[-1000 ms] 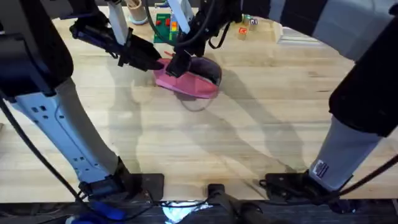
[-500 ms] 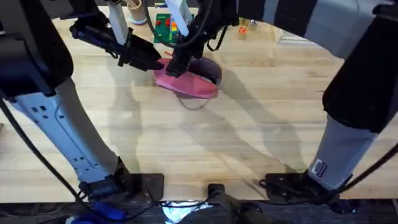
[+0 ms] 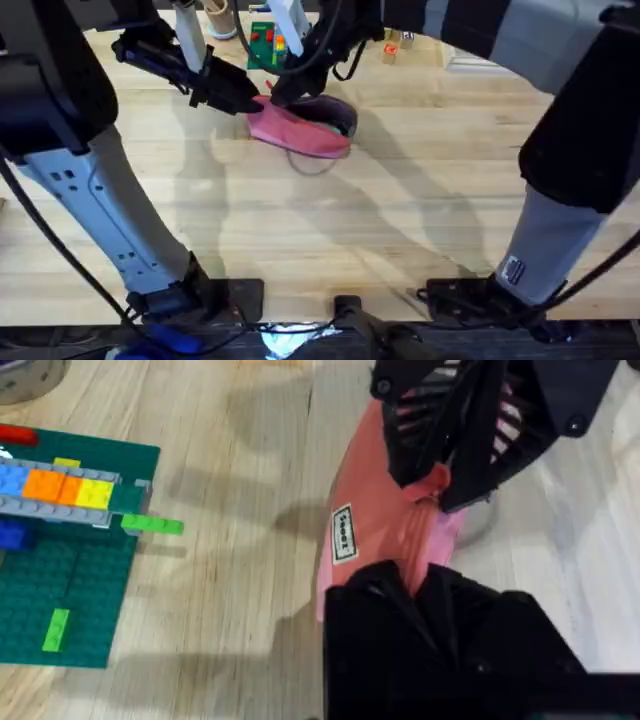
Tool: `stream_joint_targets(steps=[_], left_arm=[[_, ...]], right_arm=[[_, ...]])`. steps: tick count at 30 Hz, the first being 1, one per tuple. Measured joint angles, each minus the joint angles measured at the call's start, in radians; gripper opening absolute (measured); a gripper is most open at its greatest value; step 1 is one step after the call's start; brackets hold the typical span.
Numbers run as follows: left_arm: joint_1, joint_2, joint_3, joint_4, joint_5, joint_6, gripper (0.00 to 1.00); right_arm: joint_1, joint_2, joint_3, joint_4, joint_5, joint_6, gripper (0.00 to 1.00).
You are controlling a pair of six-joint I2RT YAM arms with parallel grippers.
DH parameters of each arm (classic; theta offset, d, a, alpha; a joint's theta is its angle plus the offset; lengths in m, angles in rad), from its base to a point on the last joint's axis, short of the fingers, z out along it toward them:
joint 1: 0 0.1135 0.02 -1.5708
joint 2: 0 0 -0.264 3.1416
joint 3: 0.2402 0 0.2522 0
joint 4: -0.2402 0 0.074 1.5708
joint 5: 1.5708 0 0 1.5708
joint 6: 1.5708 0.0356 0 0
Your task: Unzip the bag, pick up the pens from the table one at a time and place them inside, then zip the bag closed.
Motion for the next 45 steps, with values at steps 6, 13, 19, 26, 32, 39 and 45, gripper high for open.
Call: stream_joint_targets(steps=[6,13,19,26,32,39,45], left_arm=[[0.000,0.000,0.000,0.000,-0.001,0.000,0.041],[0.000,0.000,0.000,0.000,-0.001,0.000,0.041],[-0.003,0.000,0.000,-0.003,0.006,0.000,0.041],[-0.006,0.000,0.000,0.005,0.007,0.000,0.041],[-0.006,0.000,0.000,0.009,0.007,0.000,0.042],[-0.003,0.000,0.000,0.012,0.007,0.000,0.042],[-0.001,0.000,0.000,0.013,0.007,0.000,0.041]], right_arm=[[0.000,0.000,0.000,0.000,0.000,0.000,0.031],[-0.006,0.000,0.000,0.000,-0.001,0.035,0.031],[-0.033,0.000,0.000,-0.026,-0.043,0.085,0.032],[-0.098,-0.001,0.003,-0.158,-0.088,0.089,0.033],[-0.140,-0.003,0.004,-0.245,-0.103,0.052,0.033],[-0.177,-0.042,0.005,-0.313,-0.090,0.015,0.033],[-0.220,-0.057,0.005,-0.386,-0.074,-0.019,0.032]])
